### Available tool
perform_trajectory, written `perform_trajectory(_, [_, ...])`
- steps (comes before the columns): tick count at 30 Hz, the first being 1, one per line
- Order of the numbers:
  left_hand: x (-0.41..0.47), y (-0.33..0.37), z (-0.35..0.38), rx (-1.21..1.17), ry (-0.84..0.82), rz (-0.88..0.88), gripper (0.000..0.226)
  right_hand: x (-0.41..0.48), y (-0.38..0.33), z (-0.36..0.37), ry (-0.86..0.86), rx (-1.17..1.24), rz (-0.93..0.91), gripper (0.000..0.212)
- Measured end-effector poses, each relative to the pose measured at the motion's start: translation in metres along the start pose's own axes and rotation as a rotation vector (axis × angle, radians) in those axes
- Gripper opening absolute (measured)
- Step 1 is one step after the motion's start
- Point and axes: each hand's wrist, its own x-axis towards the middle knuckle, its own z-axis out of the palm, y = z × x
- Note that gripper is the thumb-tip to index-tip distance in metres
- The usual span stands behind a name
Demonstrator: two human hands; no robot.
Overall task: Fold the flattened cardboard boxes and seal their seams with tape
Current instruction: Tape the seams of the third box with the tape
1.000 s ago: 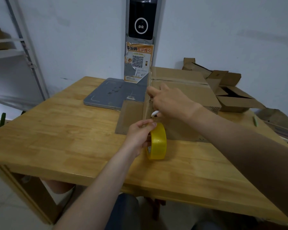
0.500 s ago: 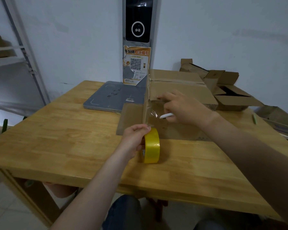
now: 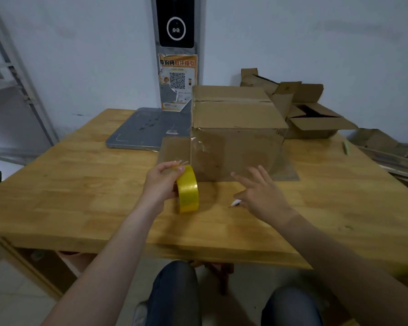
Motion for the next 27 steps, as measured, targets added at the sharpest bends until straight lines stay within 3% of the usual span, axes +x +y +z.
perform_trajectory(4, [-0.006, 0.003, 0.000, 0.019, -0.001, 0.005, 0.027, -0.005, 0.000, -0.002, -0.052, 0.072, 0.036, 0.029])
perform_trajectory(7, [-0.008, 0.004, 0.000, 0.022, -0.003, 0.004, 0.028, -0.004, 0.001, -0.007, 0.011, 0.130, 0.032, 0.033])
perform_trajectory(13, [0.002, 0.006, -0.004, 0.048, 0.016, 0.030, 0.026, 0.033, 0.006, -0.044, 0.331, 0.260, -0.039, 0.026])
perform_trajectory(18, [0.021, 0.010, -0.010, 0.114, 0.087, 0.062, 0.018, 0.086, 0.008, -0.079, 0.490, 0.246, -0.121, 0.024])
perform_trajectory(23, [0.039, 0.015, -0.016, 0.112, 0.113, 0.050, 0.021, 0.134, 0.005, -0.105, 0.481, 0.153, -0.136, 0.034])
perform_trajectory(27, [0.049, 0.019, -0.014, 0.100, 0.098, 0.047, 0.023, 0.165, 0.007, -0.117, 0.286, 0.223, -0.218, 0.050])
